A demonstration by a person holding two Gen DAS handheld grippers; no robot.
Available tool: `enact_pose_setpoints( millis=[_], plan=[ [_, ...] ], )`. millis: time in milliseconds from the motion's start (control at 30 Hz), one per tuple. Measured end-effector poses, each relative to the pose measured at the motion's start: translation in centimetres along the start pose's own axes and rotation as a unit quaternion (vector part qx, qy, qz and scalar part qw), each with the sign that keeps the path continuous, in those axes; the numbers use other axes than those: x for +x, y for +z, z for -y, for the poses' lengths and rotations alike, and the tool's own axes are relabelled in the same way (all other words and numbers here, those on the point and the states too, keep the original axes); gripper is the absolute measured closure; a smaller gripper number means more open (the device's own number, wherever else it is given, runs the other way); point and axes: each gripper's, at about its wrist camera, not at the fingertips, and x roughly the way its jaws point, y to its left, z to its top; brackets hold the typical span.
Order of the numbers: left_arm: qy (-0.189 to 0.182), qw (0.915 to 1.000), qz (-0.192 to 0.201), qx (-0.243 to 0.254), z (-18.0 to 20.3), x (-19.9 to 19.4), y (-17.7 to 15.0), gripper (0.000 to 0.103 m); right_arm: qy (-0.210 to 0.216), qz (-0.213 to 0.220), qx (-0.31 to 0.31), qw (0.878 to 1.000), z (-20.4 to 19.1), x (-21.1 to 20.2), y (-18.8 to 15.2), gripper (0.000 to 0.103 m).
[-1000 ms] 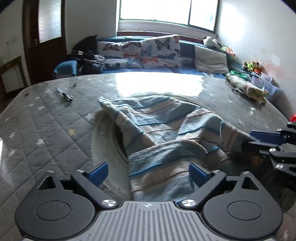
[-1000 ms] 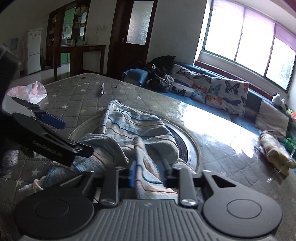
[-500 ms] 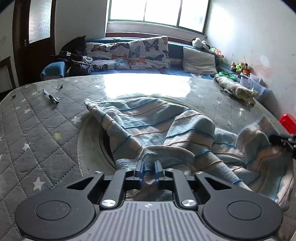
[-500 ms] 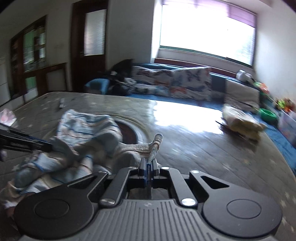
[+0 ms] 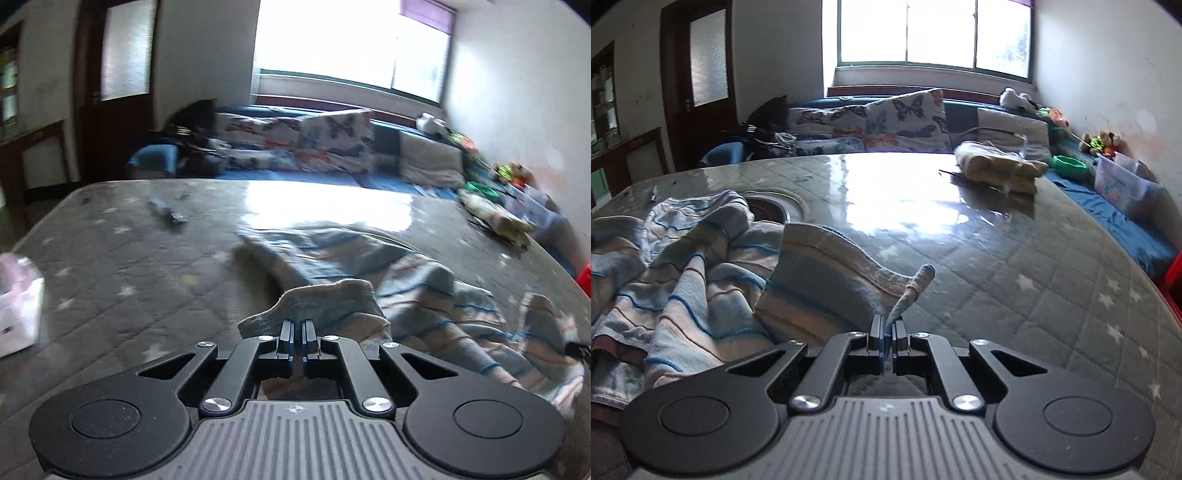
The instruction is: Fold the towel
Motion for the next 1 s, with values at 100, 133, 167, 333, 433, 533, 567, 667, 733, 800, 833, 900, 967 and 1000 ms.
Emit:
enact_pose_setpoints(
  millis=[100, 133, 167, 333, 433, 533, 567, 667, 733, 800, 833, 900, 967, 1000],
  plan=[
    [0.035, 0.9991, 0.009, -0.020, -3.0, -1.3, -0.1, 0.099, -0.007, 0.002, 0.009, 1.000, 0.6, -0.3, -0.2, 0.100],
    [0.048, 0.9984, 0.011, -0.027, -4.4, -1.7, -0.2, 0.099, -0.008, 0.002, 0.011, 1.000, 0.8, -0.4, -0.2, 0.100],
    [0.058, 0.9977, 0.011, -0.032, -5.7, -2.0, -0.3, 0.099, -0.009, 0.002, 0.012, 1.000, 1.0, -0.5, -0.3, 0.100],
    [0.100, 0.9933, 0.000, -0.058, -11.1, -2.9, -1.5, 0.100, -0.015, 0.002, 0.017, 1.000, 1.5, -0.9, -0.6, 0.100],
    [0.117, 0.9905, -0.016, -0.070, -13.0, -3.0, -2.6, 0.100, -0.018, -0.005, 0.020, 1.000, 2.0, -1.2, -0.9, 0.100],
    [0.130, 0.9881, -0.032, -0.077, -14.8, -3.0, -3.4, 0.100, -0.021, -0.013, 0.022, 0.999, 2.4, -1.5, -1.2, 0.100],
    [0.133, 0.9873, -0.038, -0.078, -15.4, -3.0, -3.5, 0.100, -0.022, -0.016, 0.023, 0.999, 2.5, -1.7, -1.3, 0.100],
    [0.140, 0.9858, -0.054, -0.075, -17.5, -2.6, -3.8, 0.100, -0.024, -0.024, 0.026, 0.999, 3.0, -2.0, -1.6, 0.098],
    [0.145, 0.9852, -0.057, -0.071, -18.3, -2.5, -3.5, 0.098, -0.026, -0.029, 0.027, 0.999, 3.3, -2.2, -1.7, 0.094],
    [0.146, 0.9857, -0.052, -0.066, -19.2, -2.3, -2.7, 0.097, -0.019, -0.027, 0.022, 0.999, 3.0, -1.9, -1.0, 0.091],
    [0.145, 0.9863, -0.048, -0.063, -19.6, -2.2, -2.2, 0.097, -0.015, -0.025, 0.018, 0.999, 2.7, -1.8, -0.5, 0.091],
    [0.137, 0.9883, -0.041, -0.054, -19.9, -1.7, -1.0, 0.087, -0.005, -0.021, 0.009, 1.000, 2.3, -1.4, 0.5, 0.091],
    [0.123, 0.9911, -0.033, -0.036, -19.6, -1.1, 0.1, 0.075, 0.004, -0.017, 0.001, 1.000, 1.8, -1.0, 1.5, 0.086],
    [0.117, 0.9924, -0.030, -0.027, -19.2, -0.8, 0.5, 0.067, 0.009, -0.014, -0.003, 1.000, 1.5, -0.8, 2.0, 0.086]
  ],
)
